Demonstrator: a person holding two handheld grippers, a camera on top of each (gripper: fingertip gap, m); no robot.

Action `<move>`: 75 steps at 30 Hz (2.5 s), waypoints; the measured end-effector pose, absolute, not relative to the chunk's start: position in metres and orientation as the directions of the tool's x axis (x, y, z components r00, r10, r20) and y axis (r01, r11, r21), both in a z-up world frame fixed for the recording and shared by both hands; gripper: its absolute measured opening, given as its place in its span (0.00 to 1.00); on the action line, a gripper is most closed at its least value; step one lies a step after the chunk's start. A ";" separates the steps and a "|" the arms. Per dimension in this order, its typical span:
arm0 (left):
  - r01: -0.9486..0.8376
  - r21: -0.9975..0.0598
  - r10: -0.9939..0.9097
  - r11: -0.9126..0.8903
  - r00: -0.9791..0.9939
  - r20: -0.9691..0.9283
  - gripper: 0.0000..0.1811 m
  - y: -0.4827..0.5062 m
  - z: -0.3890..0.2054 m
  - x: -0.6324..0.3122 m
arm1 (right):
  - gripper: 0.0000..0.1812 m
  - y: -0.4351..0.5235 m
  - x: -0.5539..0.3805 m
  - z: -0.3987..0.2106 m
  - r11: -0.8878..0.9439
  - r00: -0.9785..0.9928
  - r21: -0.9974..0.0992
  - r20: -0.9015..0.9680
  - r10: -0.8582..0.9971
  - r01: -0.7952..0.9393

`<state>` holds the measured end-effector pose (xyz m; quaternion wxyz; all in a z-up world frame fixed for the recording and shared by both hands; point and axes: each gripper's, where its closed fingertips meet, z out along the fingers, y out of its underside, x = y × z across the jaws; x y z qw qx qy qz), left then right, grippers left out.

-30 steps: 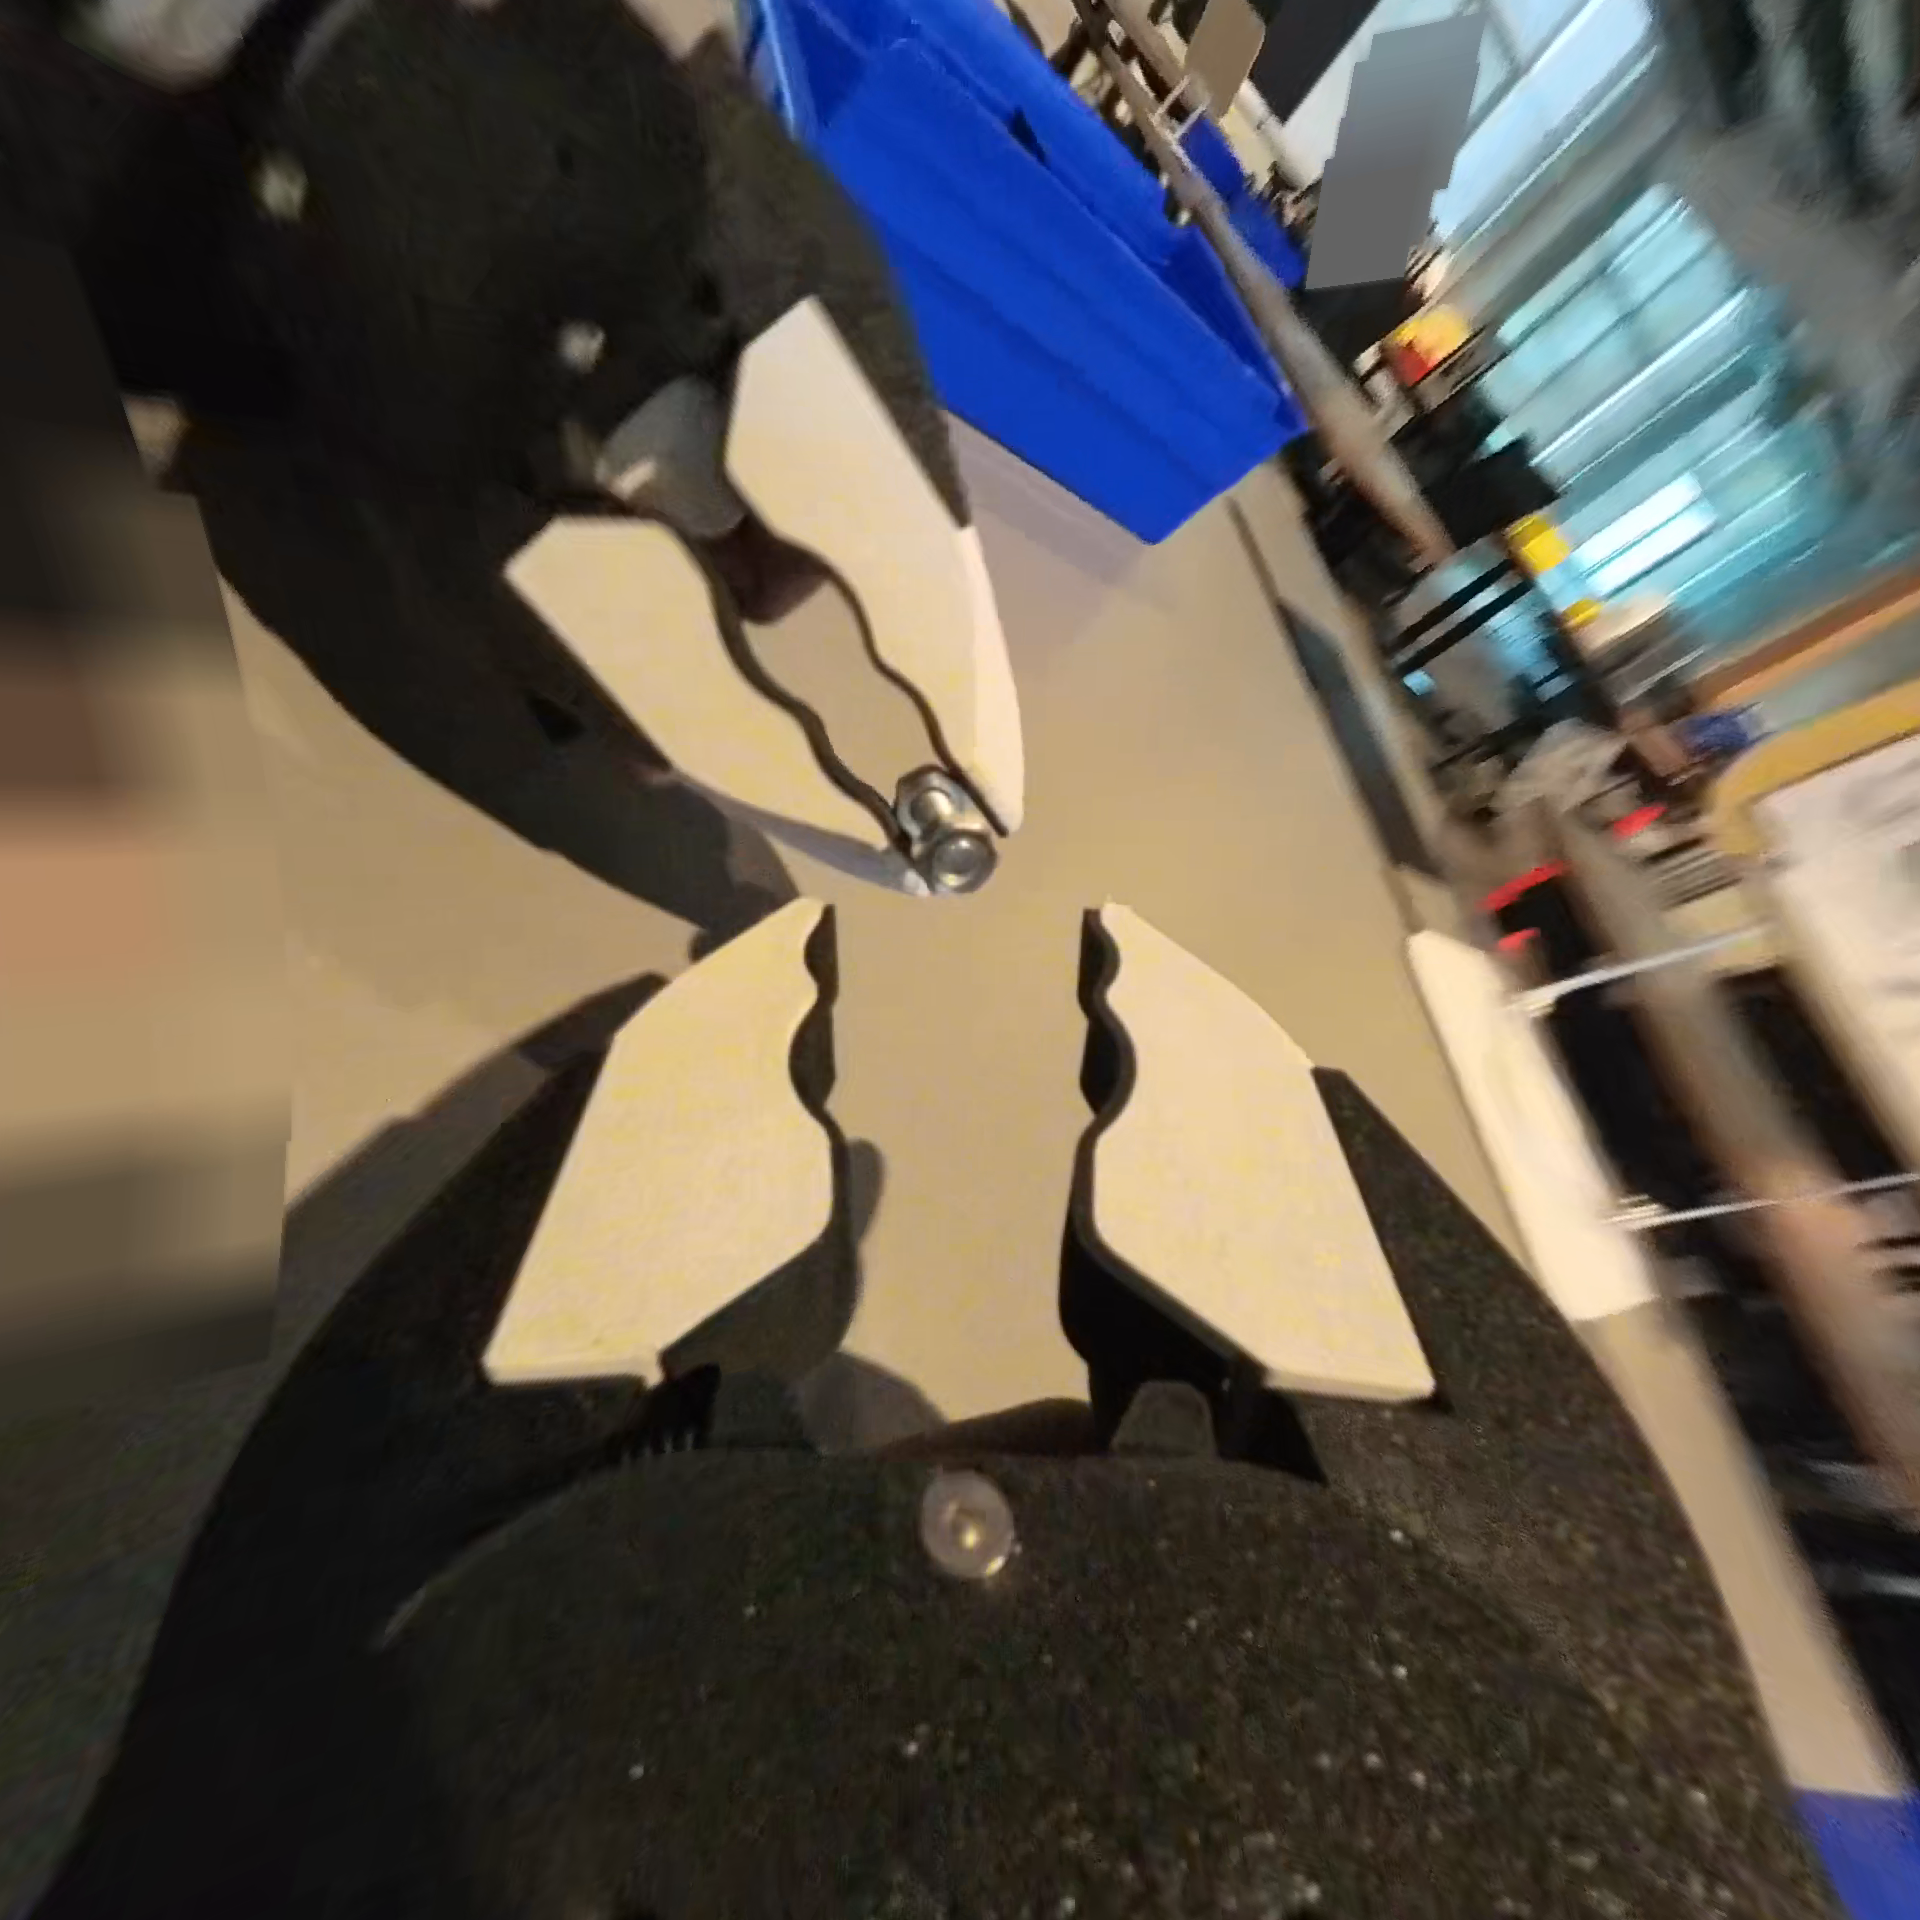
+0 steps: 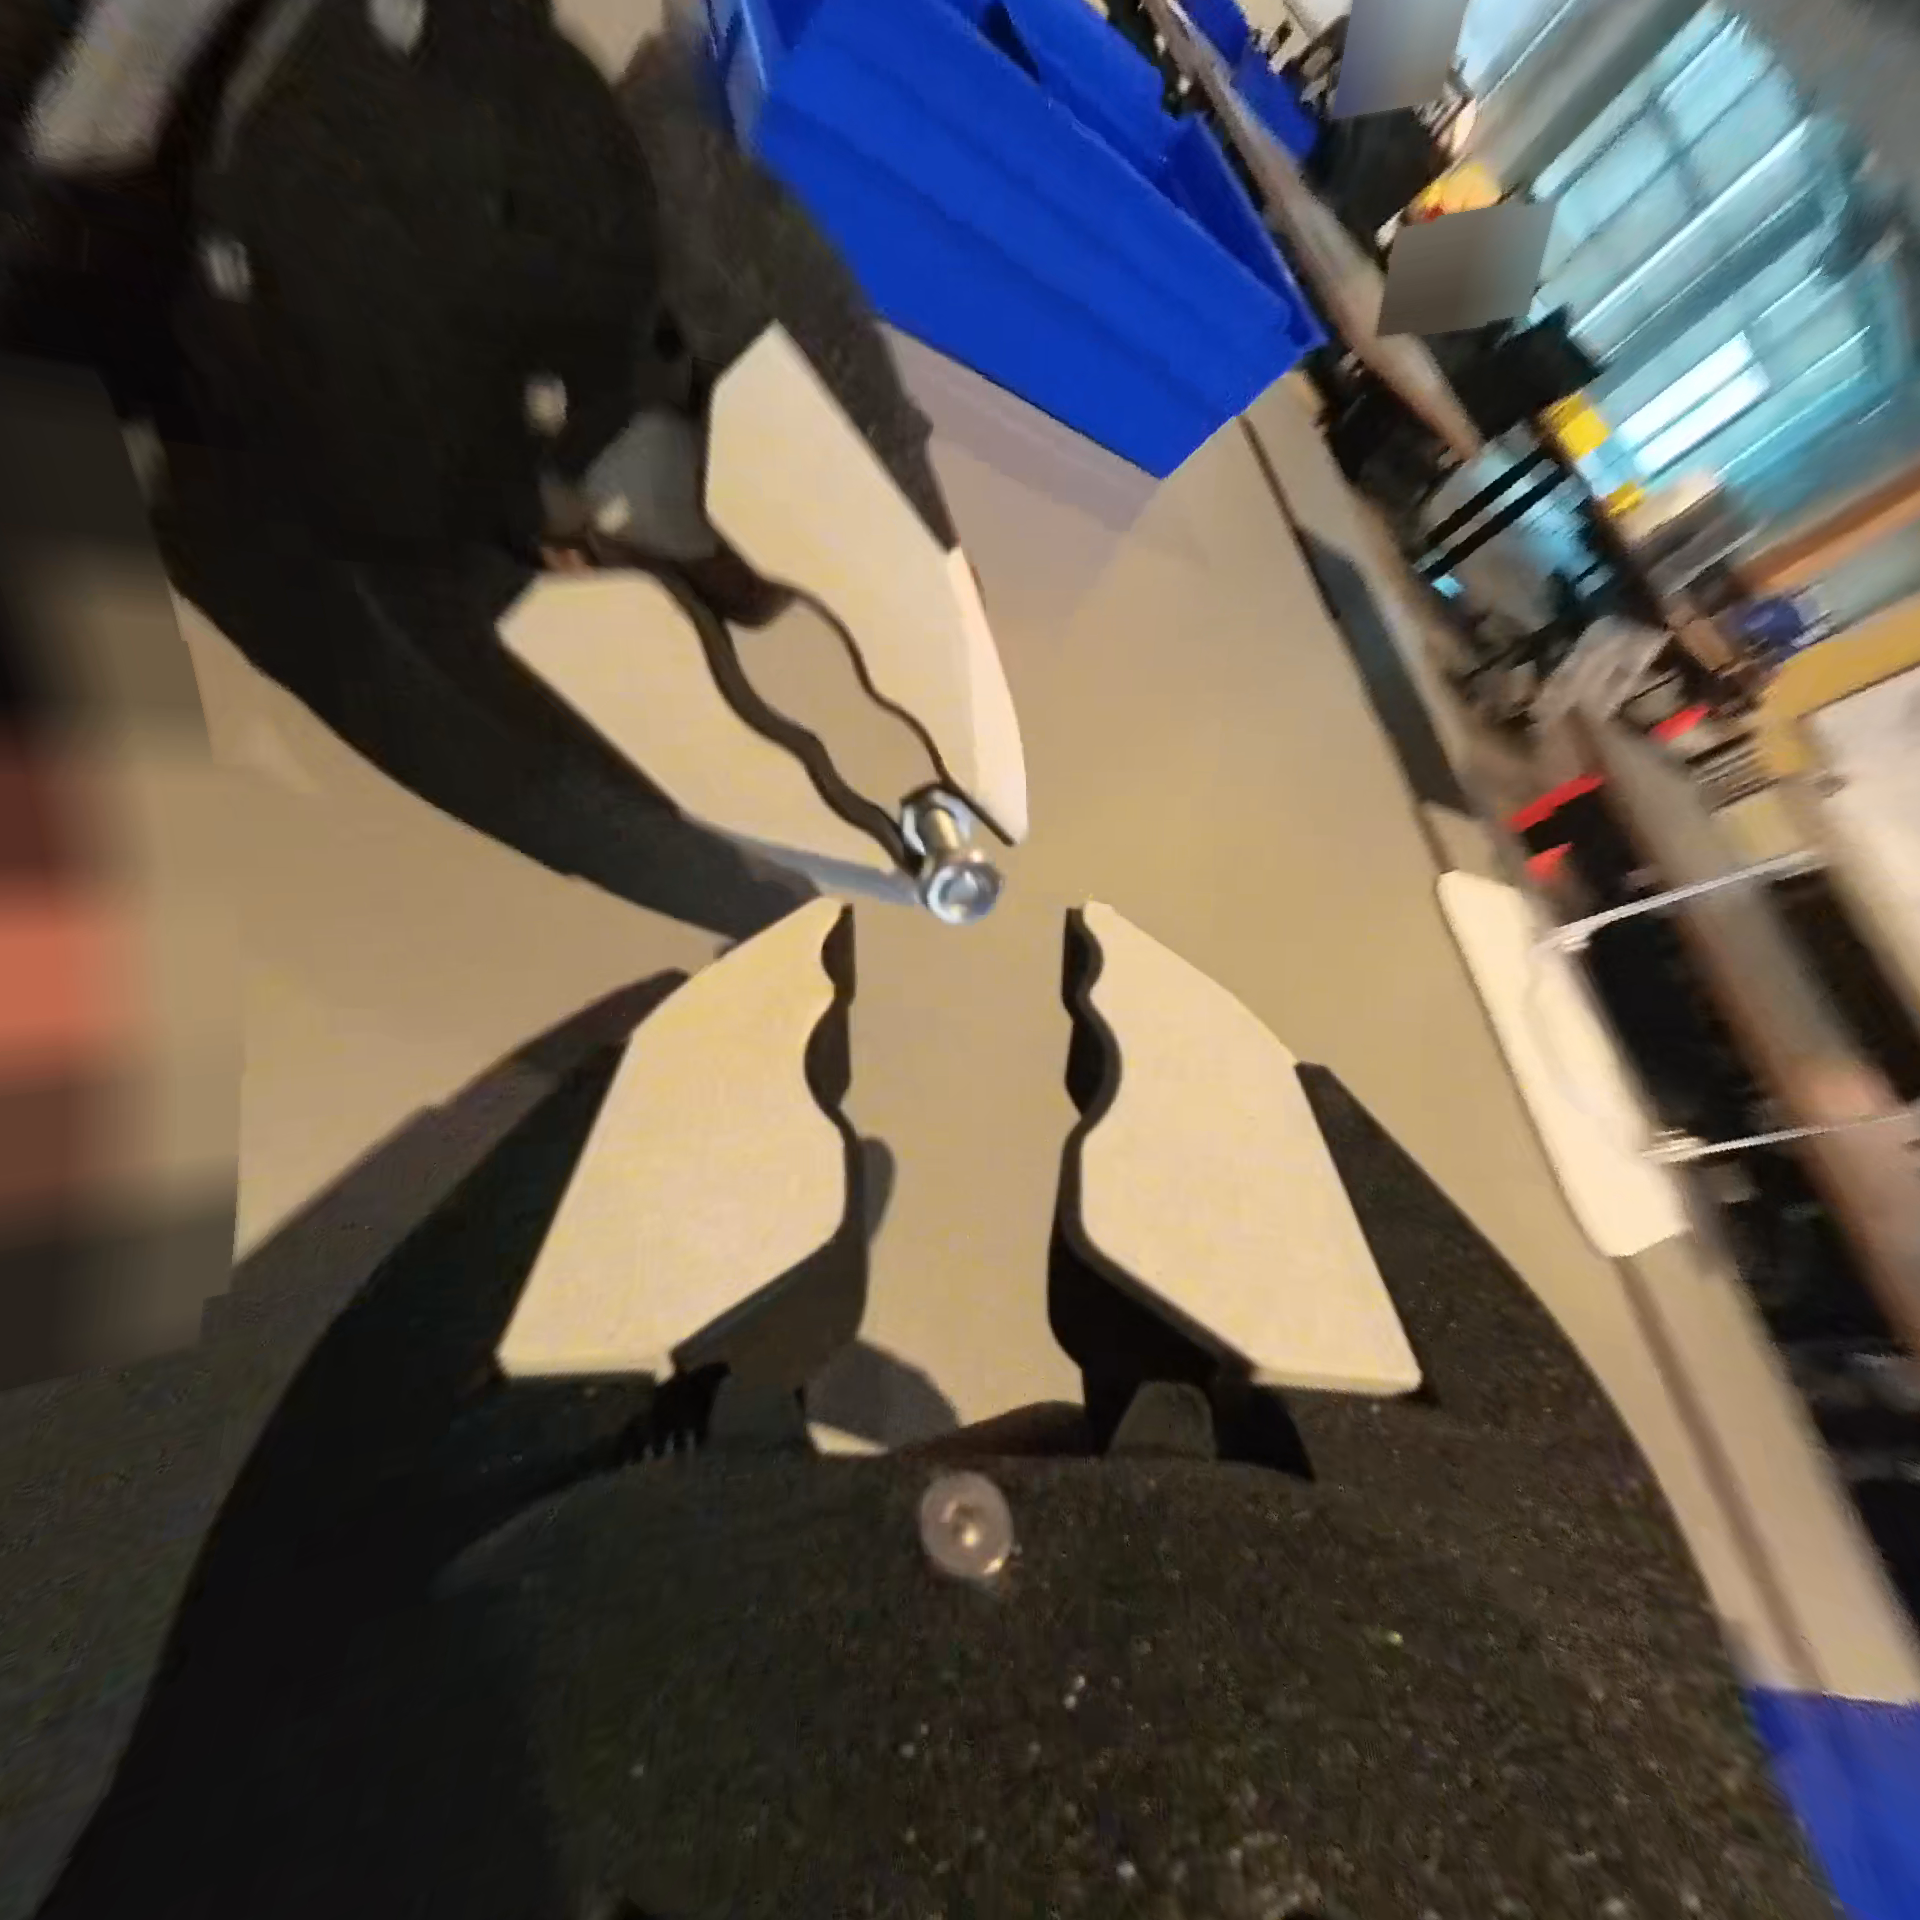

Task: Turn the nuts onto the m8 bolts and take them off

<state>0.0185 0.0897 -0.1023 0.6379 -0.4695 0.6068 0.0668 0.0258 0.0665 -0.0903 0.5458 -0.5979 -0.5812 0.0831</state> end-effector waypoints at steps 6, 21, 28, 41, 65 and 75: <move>-0.619 -0.574 -0.558 0.537 0.250 -0.792 0.09 0.086 -0.105 0.021 | 0.20 0.070 0.030 -0.097 0.452 0.197 -0.583 0.733 0.651 0.675; -0.677 -0.480 -0.519 0.558 0.166 -0.839 0.09 0.085 -0.118 0.022 | 0.08 0.070 0.025 -0.108 0.517 0.096 -0.439 0.822 0.562 0.735; -0.746 -0.326 -0.361 0.580 0.123 -0.924 0.09 0.092 -0.115 0.020 | 0.08 0.073 0.025 -0.113 -0.039 0.441 -0.782 0.308 0.843 0.621; -0.609 -0.563 -0.570 0.558 0.211 -0.794 0.09 0.080 -0.109 0.024 | 0.19 0.062 0.030 -0.102 0.446 0.160 -0.611 0.688 0.708 0.655; -0.611 -0.596 -0.588 0.522 0.248 -0.770 0.09 0.086 -0.108 0.020 | 0.22 0.067 0.028 -0.096 0.311 0.270 -0.717 0.571 0.775 0.624; -0.633 -0.548 -0.581 0.546 0.185 -0.793 0.09 0.081 -0.117 0.024 | 0.09 0.063 0.023 -0.103 0.420 0.186 -0.609 0.688 0.701 0.673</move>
